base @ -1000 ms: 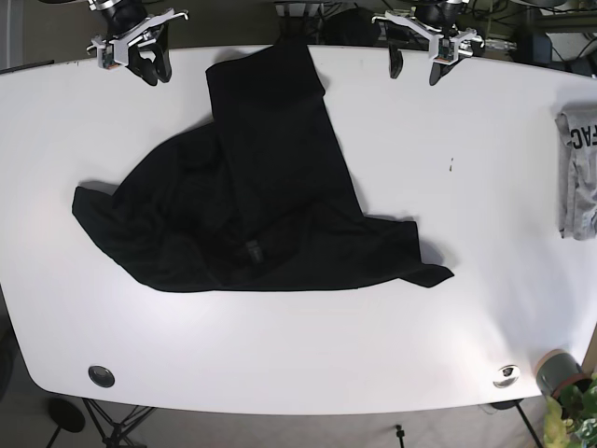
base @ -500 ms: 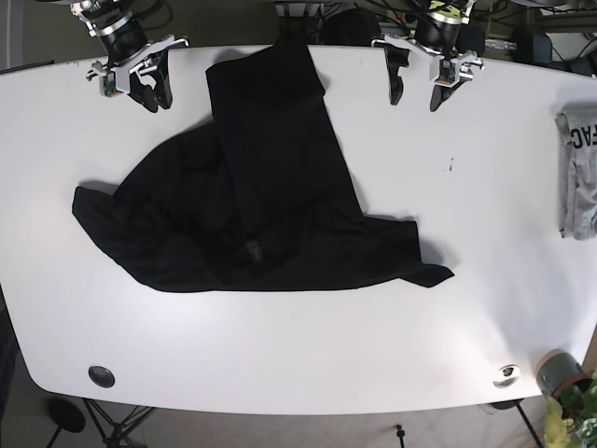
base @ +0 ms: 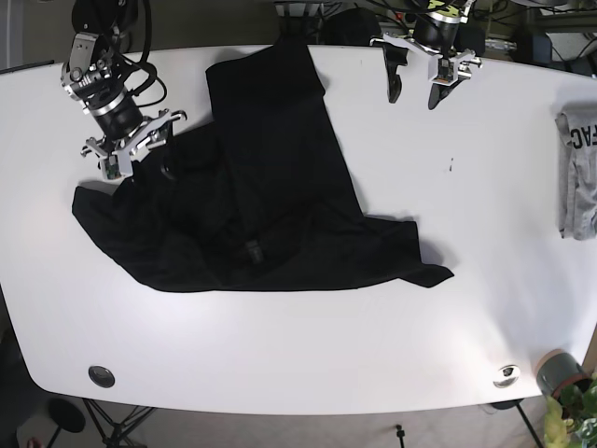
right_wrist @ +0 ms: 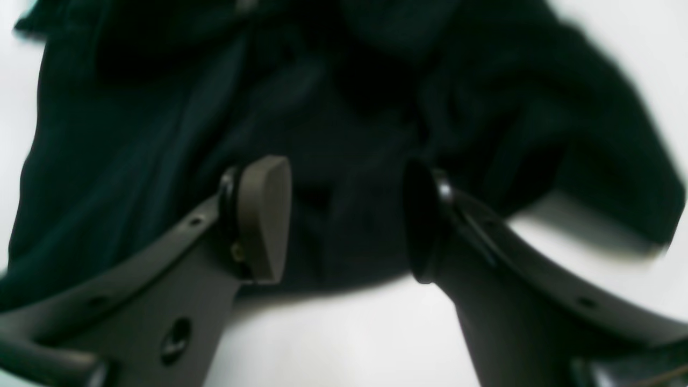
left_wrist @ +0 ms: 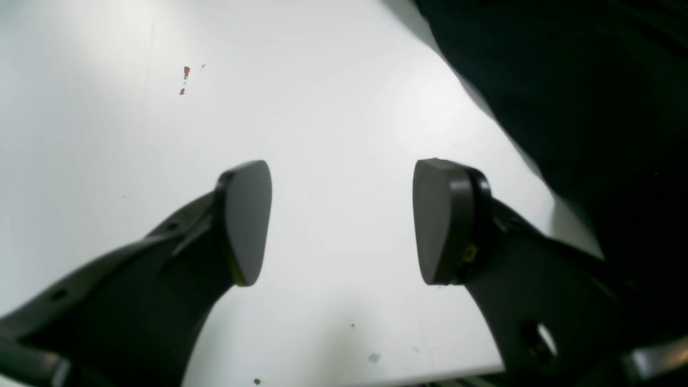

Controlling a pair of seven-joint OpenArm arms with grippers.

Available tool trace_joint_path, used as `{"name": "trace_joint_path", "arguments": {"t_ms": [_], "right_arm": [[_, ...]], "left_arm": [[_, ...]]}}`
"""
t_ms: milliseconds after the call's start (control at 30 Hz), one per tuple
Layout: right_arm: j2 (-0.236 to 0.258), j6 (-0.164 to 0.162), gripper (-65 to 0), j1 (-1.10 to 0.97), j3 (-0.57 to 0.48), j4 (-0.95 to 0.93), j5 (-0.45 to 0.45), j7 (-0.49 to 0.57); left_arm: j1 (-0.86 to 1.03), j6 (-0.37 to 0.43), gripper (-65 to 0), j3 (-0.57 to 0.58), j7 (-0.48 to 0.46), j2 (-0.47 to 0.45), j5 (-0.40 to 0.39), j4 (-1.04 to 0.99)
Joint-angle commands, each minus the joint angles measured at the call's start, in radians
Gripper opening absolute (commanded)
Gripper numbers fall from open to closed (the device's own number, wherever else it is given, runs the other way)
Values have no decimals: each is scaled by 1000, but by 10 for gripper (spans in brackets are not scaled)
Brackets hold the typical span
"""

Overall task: Fold the T-shirt properly
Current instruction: 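Lower the right gripper onto the black shirt's hem and grasp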

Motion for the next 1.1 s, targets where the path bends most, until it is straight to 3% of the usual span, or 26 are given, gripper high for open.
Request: {"name": "trace_joint_path", "arguments": {"t_ms": [0, 133, 333, 600, 867, 1067], "right_arm": [[12, 2, -317, 52, 4, 14, 11, -22], [29, 2, -317, 181, -50, -37, -60, -86], [47, 2, -317, 310, -180, -134, -150, -89], [49, 2, -315, 447, -249, -290, -155, -89], [69, 2, -315, 576, -326, -443, -155, -88], [69, 2, -315, 657, -341, -557, -155, -85]], "left_arm": [[13, -2, -271, -2, -23, 0, -5, 15], [13, -2, -271, -2, -23, 0, -5, 15], [13, -2, -271, -2, -22, 1, -5, 15], [-6, 1, -271, -2, -19, 1, -4, 12], [-57, -1, -271, -2, 120, 1, -5, -2], [-69, -2, -271, -2, 124, 1, -5, 0]]}}
